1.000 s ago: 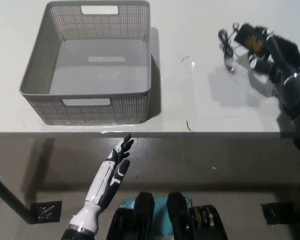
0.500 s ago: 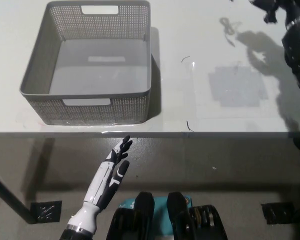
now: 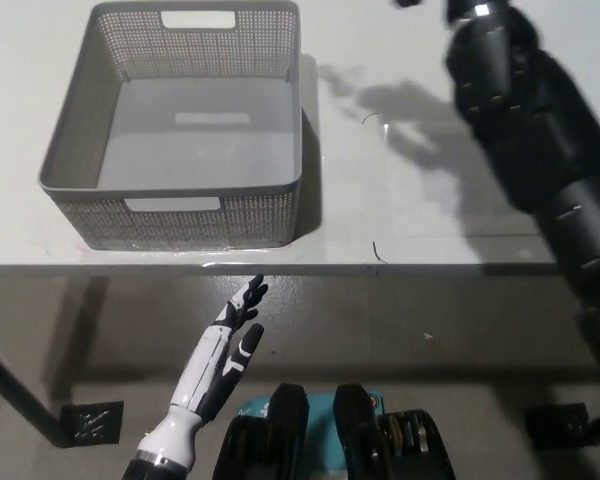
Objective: Use the right hand to pick up a black power cord and place it into a container on the left hand side
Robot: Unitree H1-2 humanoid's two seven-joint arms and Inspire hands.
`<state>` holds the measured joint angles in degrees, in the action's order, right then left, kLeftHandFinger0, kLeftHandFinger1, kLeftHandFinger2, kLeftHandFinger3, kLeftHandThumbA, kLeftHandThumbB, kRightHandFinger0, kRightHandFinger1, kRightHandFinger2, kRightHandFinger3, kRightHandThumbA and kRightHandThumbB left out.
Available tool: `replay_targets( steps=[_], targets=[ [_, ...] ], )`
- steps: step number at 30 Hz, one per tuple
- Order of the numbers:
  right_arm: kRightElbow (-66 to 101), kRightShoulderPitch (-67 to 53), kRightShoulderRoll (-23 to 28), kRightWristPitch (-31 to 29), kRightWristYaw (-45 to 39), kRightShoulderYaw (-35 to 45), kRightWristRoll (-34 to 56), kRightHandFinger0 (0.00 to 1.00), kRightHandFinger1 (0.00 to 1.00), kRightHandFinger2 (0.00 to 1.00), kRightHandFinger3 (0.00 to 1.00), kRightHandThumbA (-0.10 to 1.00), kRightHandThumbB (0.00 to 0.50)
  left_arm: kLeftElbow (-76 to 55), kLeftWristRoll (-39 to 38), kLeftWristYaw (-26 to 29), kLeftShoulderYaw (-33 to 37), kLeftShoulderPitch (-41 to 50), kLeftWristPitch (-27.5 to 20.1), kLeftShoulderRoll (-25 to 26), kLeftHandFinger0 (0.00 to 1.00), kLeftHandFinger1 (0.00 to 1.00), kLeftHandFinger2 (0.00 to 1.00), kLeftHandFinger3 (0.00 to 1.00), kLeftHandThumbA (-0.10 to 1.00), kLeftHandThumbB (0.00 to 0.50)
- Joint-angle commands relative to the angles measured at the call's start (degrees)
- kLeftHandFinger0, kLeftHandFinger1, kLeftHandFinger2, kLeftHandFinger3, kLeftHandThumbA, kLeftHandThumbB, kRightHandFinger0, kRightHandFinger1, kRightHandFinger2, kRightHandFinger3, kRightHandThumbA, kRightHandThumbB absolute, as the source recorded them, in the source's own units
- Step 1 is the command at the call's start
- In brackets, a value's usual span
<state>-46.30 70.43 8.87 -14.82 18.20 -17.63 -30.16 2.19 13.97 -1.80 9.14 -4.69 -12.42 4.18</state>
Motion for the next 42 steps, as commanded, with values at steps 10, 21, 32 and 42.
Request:
replay_targets(
  steps=[10, 21, 32, 42],
  targets=[
    [1.0, 4.2, -8.3, 2.5, -1.7, -1.4, -1.5, 0.0, 0.39, 0.74, 0.86, -0.1, 0.173, -3.1, 0.4, -1.0, 1.1, 1.8, 2.0, -0.6, 1.0, 1.0, 1.0, 1.0, 1.0, 0.045],
    [-13.2, 7.7, -12.5, 0.5, 3.4, -3.5, -3.1, 0.0, 0.42, 0.78, 0.84, -0.1, 0.156, -3.3, 1.8, -1.4, 1.7, 1.2, 1.5, 0.5, 1.0, 1.0, 1.0, 1.0, 1.0, 0.018],
    [-22.9, 8.4, -16.1, -0.6, 4.9, -5.0, -2.9, 0.0, 0.43, 0.83, 0.88, -0.1, 0.147, -3.3, 1.3, -1.6, 1.9, 0.6, 1.6, 0.2, 1.0, 1.0, 1.0, 1.0, 1.0, 0.021],
    [-24.4, 8.7, -15.0, 4.7, -6.6, -4.7, -0.8, 0.96, 1.0, 1.0, 1.0, 0.76, 0.401, -3.0, 2.4, -1.9, 2.3, -1.0, 1.7, 0.8, 1.0, 1.0, 1.0, 1.0, 1.0, 0.05]
  ],
)
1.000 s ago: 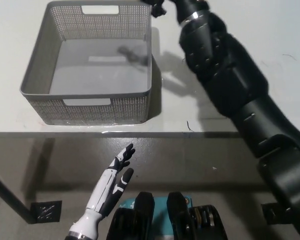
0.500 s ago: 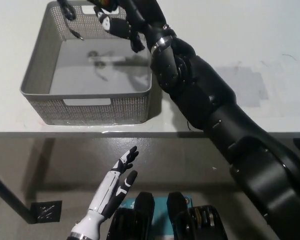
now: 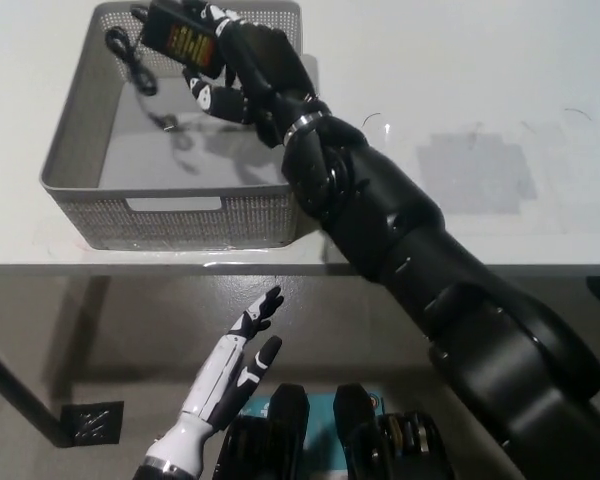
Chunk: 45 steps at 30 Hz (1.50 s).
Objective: Use the right hand to pick up a black power cord and place it into a container on the left hand side
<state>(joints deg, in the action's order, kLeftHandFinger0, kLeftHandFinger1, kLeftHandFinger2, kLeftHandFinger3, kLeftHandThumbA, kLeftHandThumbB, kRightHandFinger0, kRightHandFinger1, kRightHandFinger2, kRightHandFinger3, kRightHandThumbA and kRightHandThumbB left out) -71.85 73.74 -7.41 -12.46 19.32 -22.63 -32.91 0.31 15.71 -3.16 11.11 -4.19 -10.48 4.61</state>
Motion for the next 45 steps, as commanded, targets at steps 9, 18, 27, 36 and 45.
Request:
replay_targets(
  steps=[9, 18, 27, 36, 45],
  targets=[
    [2.9, 4.1, 4.2, 1.8, -14.4, -0.5, 2.0, 1.0, 1.0, 1.0, 1.0, 1.0, 0.5, -1.0, 0.4, -1.3, 0.7, -2.2, 0.0, 0.7, 1.0, 1.0, 1.0, 1.0, 1.0, 0.047],
    [5.3, 2.7, 5.8, 0.5, -15.5, 0.5, 3.1, 1.0, 1.0, 1.0, 1.0, 1.0, 0.5, -1.4, 0.5, -2.0, 0.9, -2.5, 0.4, 0.8, 1.0, 1.0, 1.0, 1.0, 1.0, 0.019],
    [18.6, -0.2, 9.0, -0.4, -17.3, 9.2, 10.9, 1.0, 1.0, 1.0, 1.0, 1.0, 0.499, -2.1, 0.4, -2.4, 1.0, -2.2, 1.3, 0.8, 1.0, 1.0, 1.0, 1.0, 1.0, 0.0],
    [39.4, -9.8, 8.9, 5.5, -24.2, 23.7, 29.0, 1.0, 1.0, 1.0, 1.0, 1.0, 0.494, -2.0, 0.7, -2.5, 1.0, -1.5, 1.2, 1.1, 1.0, 1.0, 1.0, 1.0, 1.0, 0.004],
    [58.3, -21.2, 8.7, 10.9, -28.1, 27.9, 38.4, 1.0, 1.0, 1.0, 1.0, 1.0, 0.408, -2.1, -0.2, -3.0, 0.5, -1.5, 1.6, 1.4, 1.0, 1.0, 1.0, 1.0, 1.0, 0.026]
  ],
)
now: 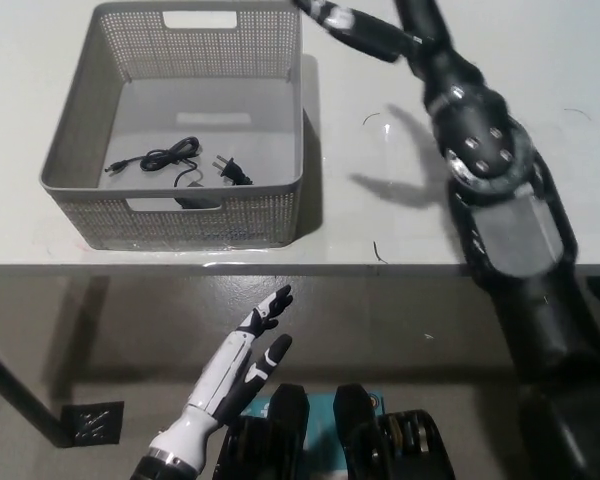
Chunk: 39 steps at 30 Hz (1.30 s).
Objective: Use the right hand to pick up a black power cord and place it into a container on the left hand side
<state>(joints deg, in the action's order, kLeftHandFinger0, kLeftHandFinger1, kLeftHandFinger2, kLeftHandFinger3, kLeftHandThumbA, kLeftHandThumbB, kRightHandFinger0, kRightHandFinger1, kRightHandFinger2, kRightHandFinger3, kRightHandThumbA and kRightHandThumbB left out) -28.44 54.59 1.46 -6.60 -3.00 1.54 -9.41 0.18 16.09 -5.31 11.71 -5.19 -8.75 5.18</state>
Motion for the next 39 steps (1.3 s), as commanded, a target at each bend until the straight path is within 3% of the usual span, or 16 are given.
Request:
replay_targets(
  steps=[1, 7, 10, 19, 26, 30, 35, 39],
  targets=[
    [16.2, -3.2, -0.1, 5.0, -6.0, 3.5, 14.8, 1.0, 1.0, 1.0, 1.0, 1.0, 0.41, -1.5, -0.6, -0.7, -0.2, -0.7, -0.7, 1.0, 1.0, 1.0, 1.0, 1.0, 1.0, 0.036],
    [24.2, -12.6, 0.5, 4.8, -7.6, 1.1, 14.7, 1.0, 1.0, 1.0, 1.0, 1.0, 0.404, -1.2, 0.2, 0.4, -0.5, -0.7, -1.3, 0.6, 1.0, 1.0, 1.0, 1.0, 1.0, 0.022],
    [25.0, -18.4, 1.4, 2.0, -8.7, -1.1, 12.8, 1.0, 1.0, 1.0, 1.0, 1.0, 0.429, -1.3, -0.3, 0.3, -0.8, -0.6, -0.8, 0.5, 1.0, 1.0, 1.0, 1.0, 1.0, 0.024],
    [24.7, -33.2, 0.8, -2.6, -10.7, -6.3, 13.1, 1.0, 1.0, 1.0, 1.0, 1.0, 0.444, -0.5, -0.9, 0.9, -1.5, -0.3, -1.3, 0.0, 1.0, 1.0, 1.0, 1.0, 1.0, 0.047],
    [18.3, -41.2, -0.3, -8.8, -12.5, -8.7, 14.8, 1.0, 1.0, 1.0, 1.0, 1.0, 0.353, -0.1, -1.7, 0.6, -2.1, -0.4, -1.8, -0.1, 1.0, 1.0, 1.0, 1.0, 1.0, 0.045],
    [14.5, -43.7, -2.8, -12.5, -10.9, -9.3, 14.1, 1.0, 1.0, 1.0, 1.0, 1.0, 0.388, -0.3, -2.3, 0.4, -2.3, -0.2, -1.9, -0.2, 1.0, 1.0, 1.0, 1.0, 1.0, 0.044],
    [9.4, -45.7, -5.2, -18.1, -9.6, -10.0, 12.2, 1.0, 1.0, 1.0, 1.0, 1.0, 0.392, 0.2, -2.3, 0.7, -2.4, -0.2, -2.2, -0.5, 1.0, 1.0, 1.0, 1.0, 1.0, 0.057],
    [6.3, -46.2, -6.2, -19.4, -9.3, -10.6, 11.1, 1.0, 1.0, 1.0, 1.0, 1.0, 0.415, -0.2, -2.6, 0.6, -2.7, 0.0, -1.9, -0.5, 1.0, 1.0, 1.0, 1.0, 1.0, 0.059]
  ],
)
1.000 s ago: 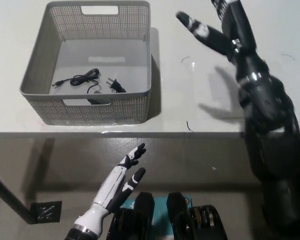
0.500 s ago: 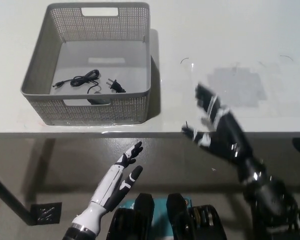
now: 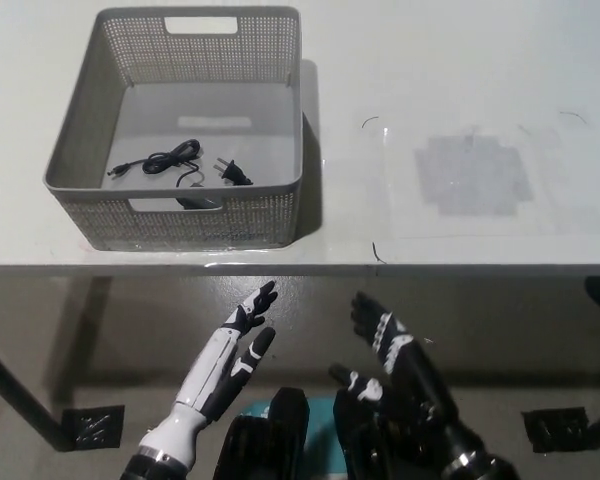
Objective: Use the right hand to pick up a black power cord and place it into a container on the left hand side
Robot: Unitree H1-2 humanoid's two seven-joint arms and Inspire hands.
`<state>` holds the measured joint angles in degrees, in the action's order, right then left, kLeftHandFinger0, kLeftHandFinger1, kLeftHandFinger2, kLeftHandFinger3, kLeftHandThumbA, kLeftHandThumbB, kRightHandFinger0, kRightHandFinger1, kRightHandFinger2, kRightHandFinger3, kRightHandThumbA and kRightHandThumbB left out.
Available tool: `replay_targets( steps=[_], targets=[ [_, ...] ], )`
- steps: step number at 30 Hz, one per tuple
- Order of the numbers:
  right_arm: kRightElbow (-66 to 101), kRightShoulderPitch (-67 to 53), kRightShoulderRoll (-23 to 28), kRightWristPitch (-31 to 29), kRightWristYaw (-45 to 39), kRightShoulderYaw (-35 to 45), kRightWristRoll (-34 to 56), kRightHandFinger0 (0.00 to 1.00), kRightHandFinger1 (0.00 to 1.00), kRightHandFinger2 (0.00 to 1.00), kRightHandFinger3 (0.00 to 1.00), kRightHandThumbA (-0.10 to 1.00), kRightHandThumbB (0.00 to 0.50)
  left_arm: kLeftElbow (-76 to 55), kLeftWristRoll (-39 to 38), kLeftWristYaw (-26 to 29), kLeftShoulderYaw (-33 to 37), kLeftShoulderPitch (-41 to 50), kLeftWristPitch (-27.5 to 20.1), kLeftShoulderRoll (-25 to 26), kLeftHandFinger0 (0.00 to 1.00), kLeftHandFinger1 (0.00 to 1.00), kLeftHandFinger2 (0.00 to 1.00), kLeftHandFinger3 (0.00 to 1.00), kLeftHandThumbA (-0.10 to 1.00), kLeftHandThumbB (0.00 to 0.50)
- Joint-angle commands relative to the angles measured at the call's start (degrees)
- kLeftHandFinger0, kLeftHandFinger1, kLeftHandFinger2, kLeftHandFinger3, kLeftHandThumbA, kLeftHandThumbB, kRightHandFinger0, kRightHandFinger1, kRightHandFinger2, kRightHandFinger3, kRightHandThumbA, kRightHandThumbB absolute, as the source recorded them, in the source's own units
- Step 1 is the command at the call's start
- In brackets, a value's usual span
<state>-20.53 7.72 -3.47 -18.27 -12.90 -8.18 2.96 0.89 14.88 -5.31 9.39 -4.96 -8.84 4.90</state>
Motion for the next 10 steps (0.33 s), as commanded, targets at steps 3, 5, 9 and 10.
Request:
replay_targets(
  steps=[3, 5, 9, 10],
  targets=[
    [-1.9, 0.3, -1.6, -7.4, 1.0, -1.0, -1.8, 1.0, 1.0, 1.0, 1.0, 1.0, 0.431, -1.1, -1.1, 0.6, -0.4, -0.2, -1.4, -0.2, 1.0, 1.0, 1.0, 1.0, 1.0, 0.064],
    [-2.4, 0.5, -1.4, -7.4, 1.2, -0.8, -2.0, 1.0, 1.0, 1.0, 1.0, 1.0, 0.431, -0.8, -0.9, 0.6, -0.3, -0.4, -1.8, -0.2, 1.0, 1.0, 1.0, 1.0, 1.0, 0.061],
    [-3.5, 1.0, -1.2, -8.1, 1.7, -0.4, -1.9, 1.0, 1.0, 1.0, 1.0, 1.0, 0.431, -1.0, -1.1, 0.5, -0.3, -0.4, -1.3, -0.3, 1.0, 1.0, 1.0, 1.0, 1.0, 0.066],
    [-3.6, 1.0, -1.2, -8.1, 1.7, -0.3, -1.9, 1.0, 1.0, 1.0, 1.0, 1.0, 0.43, -1.0, -1.0, 0.5, -0.3, -0.4, -1.3, -0.2, 1.0, 1.0, 1.0, 1.0, 1.0, 0.066]
  ],
)
